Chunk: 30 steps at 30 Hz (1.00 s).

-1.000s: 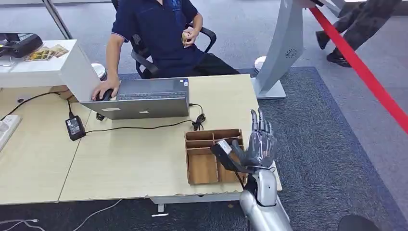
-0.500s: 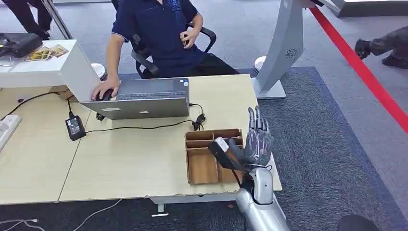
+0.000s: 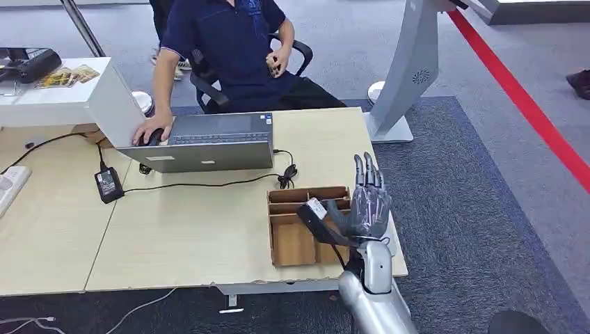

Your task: Pass the card to the sensor for recognition and then transmit it.

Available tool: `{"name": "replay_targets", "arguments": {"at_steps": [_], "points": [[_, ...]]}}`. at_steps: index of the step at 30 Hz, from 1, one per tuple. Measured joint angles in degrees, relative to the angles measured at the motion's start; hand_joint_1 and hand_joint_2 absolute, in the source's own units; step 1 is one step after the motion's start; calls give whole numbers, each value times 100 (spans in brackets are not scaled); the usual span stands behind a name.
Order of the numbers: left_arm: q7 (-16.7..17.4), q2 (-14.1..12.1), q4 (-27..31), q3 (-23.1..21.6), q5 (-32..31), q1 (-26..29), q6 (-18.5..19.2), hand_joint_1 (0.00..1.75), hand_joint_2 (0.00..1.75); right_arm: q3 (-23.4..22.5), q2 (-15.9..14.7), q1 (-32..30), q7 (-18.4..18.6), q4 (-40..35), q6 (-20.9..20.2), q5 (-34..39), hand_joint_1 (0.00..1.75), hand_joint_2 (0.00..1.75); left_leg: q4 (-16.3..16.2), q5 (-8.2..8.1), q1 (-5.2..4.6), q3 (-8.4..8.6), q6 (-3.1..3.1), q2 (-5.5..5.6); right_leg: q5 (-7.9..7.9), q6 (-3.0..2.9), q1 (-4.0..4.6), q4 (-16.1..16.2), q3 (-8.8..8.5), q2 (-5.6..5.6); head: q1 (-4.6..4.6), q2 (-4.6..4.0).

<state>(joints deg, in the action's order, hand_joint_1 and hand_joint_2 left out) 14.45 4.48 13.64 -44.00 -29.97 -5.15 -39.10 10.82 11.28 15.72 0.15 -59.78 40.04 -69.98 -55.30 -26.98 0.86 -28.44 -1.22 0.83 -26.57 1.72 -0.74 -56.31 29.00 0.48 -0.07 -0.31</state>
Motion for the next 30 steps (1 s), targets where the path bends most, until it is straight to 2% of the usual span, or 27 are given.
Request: {"name": "replay_targets", "arguments": {"at_steps": [14,30], "points": [[7,-2,0,-20,53,0,0,0,0,-2,11,-8,-4,41,2,-81,0,175,0,0,0,0,0,0,0,0,0,0,1,0,2,2],[-2,-2,0,-98,57,-1,0,0,0,0,-103,14,278,98,0,-155,0,175,0,0,0,1,0,0,0,0,0,0,0,0,0,2]]}}
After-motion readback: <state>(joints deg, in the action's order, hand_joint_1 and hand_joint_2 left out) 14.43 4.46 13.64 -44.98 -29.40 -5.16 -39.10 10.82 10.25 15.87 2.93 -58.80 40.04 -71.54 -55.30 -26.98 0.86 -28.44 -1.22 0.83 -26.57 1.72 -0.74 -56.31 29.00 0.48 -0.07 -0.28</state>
